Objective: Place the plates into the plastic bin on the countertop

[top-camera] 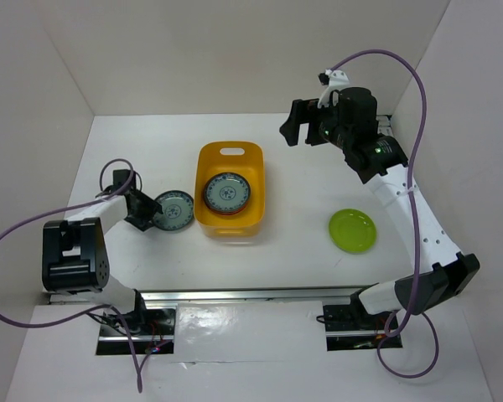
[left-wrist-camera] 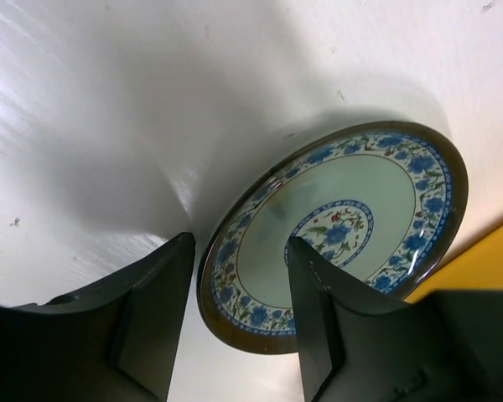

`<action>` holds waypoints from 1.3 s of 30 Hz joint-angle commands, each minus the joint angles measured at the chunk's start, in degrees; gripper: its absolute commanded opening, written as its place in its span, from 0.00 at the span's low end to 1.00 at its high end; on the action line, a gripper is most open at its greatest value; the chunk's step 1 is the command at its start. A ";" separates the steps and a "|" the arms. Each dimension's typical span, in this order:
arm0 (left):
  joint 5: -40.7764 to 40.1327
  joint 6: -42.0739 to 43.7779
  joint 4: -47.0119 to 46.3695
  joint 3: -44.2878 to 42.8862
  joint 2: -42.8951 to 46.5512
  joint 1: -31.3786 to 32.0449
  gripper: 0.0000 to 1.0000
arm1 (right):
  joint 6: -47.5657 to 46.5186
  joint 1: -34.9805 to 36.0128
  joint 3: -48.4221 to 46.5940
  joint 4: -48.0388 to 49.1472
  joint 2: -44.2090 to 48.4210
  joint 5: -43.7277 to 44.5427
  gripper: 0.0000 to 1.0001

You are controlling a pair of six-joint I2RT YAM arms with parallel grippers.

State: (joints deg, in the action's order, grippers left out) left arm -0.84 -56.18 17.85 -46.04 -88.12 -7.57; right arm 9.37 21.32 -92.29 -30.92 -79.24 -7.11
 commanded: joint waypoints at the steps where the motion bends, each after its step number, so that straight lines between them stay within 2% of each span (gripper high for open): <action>1: -4.69 -0.59 2.36 -0.01 -2.85 0.63 0.60 | 0.13 -0.40 -2.37 1.30 1.02 -0.80 1.00; 3: -5.84 -0.59 3.24 -0.54 -3.55 1.25 0.53 | 0.13 -0.40 -2.89 1.30 1.02 -0.80 1.00; 4: -5.84 -0.59 3.25 -0.54 -4.42 1.25 0.43 | 0.13 -0.40 -2.89 0.78 1.02 -0.19 1.00; 7: -6.37 -0.59 4.57 -1.85 -6.18 1.25 0.22 | 0.13 -0.40 -2.89 0.77 1.54 0.43 1.00; 8: -6.37 -0.59 5.09 -1.86 -7.76 1.25 0.07 | 0.13 -0.40 -2.89 0.77 1.55 0.43 1.00; 9: -6.37 0.02 5.70 -3.69 -8.73 1.25 0.00 | 0.13 -0.40 -2.89 0.77 1.55 0.96 1.00; 14: -10.57 0.02 15.35 -12.48 -12.52 0.01 0.00 | 0.13 -0.40 -3.42 0.77 2.07 1.49 1.00; 18: -10.07 1.85 16.87 -20.11 -5.51 -0.51 0.00 | 0.13 -0.40 -3.42 0.77 2.60 2.54 1.00; 23: -6.37 6.52 13.53 -28.74 6.00 0.89 0.00 | 0.13 -0.93 -3.95 0.77 2.60 3.16 1.00; 26: -3.12 9.59 11.95 -34.19 7.61 3.61 0.00 | 0.65 -0.93 -3.95 0.77 2.60 3.16 1.00; 31: -3.11 15.21 16.07 -41.57 5.42 13.26 0.00 | 0.65 -0.93 -4.56 0.77 1.47 3.16 1.00; 39: -7.16 17.86 18.28 -41.50 -1.17 24.70 0.00 | 0.13 -0.93 -5.61 0.24 1.46 3.68 1.00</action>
State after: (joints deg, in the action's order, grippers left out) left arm -6.11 -40.49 34.41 -87.70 -87.72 14.85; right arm 9.61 20.73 -94.87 -31.11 -78.50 -4.64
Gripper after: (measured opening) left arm 0.188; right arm 0.999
